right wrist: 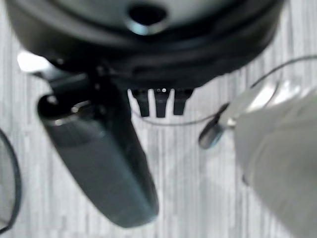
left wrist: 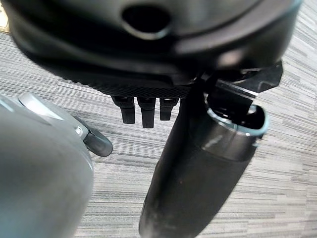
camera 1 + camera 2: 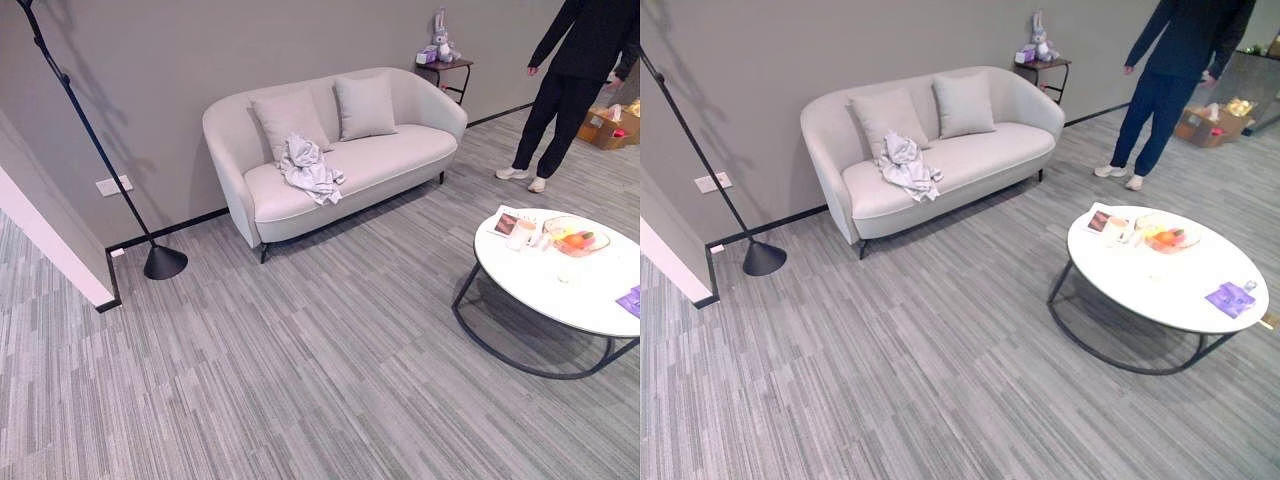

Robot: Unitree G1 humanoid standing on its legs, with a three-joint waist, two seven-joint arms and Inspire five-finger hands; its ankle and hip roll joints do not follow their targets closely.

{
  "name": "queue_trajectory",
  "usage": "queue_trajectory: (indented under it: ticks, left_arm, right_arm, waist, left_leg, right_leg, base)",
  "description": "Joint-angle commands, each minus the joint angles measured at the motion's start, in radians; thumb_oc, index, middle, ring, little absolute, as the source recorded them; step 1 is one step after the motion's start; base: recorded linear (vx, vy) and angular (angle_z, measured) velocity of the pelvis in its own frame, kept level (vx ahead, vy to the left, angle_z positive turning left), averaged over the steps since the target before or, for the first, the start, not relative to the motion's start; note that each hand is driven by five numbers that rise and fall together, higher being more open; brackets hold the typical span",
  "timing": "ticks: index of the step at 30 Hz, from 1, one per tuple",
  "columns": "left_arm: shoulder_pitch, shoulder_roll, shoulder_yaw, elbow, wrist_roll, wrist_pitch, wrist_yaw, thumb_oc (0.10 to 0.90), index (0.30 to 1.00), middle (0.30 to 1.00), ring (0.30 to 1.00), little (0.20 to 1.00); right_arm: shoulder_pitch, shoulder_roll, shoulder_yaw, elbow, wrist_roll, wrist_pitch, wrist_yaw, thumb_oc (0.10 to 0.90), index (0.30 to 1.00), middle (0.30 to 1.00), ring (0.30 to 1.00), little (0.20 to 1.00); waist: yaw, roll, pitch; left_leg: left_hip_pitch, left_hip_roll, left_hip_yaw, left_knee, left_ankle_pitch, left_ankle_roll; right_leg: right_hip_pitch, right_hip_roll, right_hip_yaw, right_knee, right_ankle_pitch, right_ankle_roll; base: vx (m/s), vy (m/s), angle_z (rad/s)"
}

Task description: Hang the clothes on the sofa on the clothes rack.

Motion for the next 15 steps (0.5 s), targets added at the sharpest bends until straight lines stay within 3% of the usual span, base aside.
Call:
queue_trajectory:
  ticks: [1, 11, 15]
  left_arm:
    - [-0.020, -0.004, 0.034, 0.094, 0.043, -0.011, -0.009, 0.800, 0.900, 0.900, 0.900, 0.900]
    - [-0.014, -0.013, -0.037, 0.078, 0.111, -0.017, -0.016, 0.800, 0.900, 0.900, 0.900, 0.900]
    - [-0.019, -0.016, -0.071, 0.066, 0.141, -0.019, -0.020, 0.800, 0.900, 0.900, 0.900, 0.900]
  right_arm:
    - [-0.018, -0.025, -0.037, 0.093, -0.029, -0.006, 0.020, 0.800, 0.900, 0.900, 0.900, 0.900]
    - [-0.023, -0.009, 0.016, 0.058, -0.098, -0.007, 0.036, 0.800, 0.900, 0.900, 0.900, 0.900]
    - [-0.028, -0.004, 0.043, 0.043, -0.133, -0.007, 0.041, 0.800, 0.900, 0.900, 0.900, 0.900]
  waist:
    - [-0.004, -0.011, -0.055]
    - [-0.003, 0.012, -0.026]
    - [-0.007, 0.019, -0.001]
  left_leg:
    - [-0.027, 0.010, -0.072, 0.005, -0.069, -0.032]
    - [-0.040, -0.022, -0.093, 0.003, -0.068, -0.011]
    - [-0.045, -0.035, -0.094, 0.003, -0.066, 0.003]
  right_leg:
    - [-0.046, -0.064, -0.057, 0.008, -0.011, 0.073]
    - [-0.075, -0.095, -0.083, 0.049, -0.008, 0.091]
    - [-0.117, -0.106, -0.086, 0.127, -0.026, 0.097]
  base:
    - [-0.02, 0.047, 0.00]
    - [-0.03, 0.076, 0.05]
    - [-0.05, 0.084, 0.01]
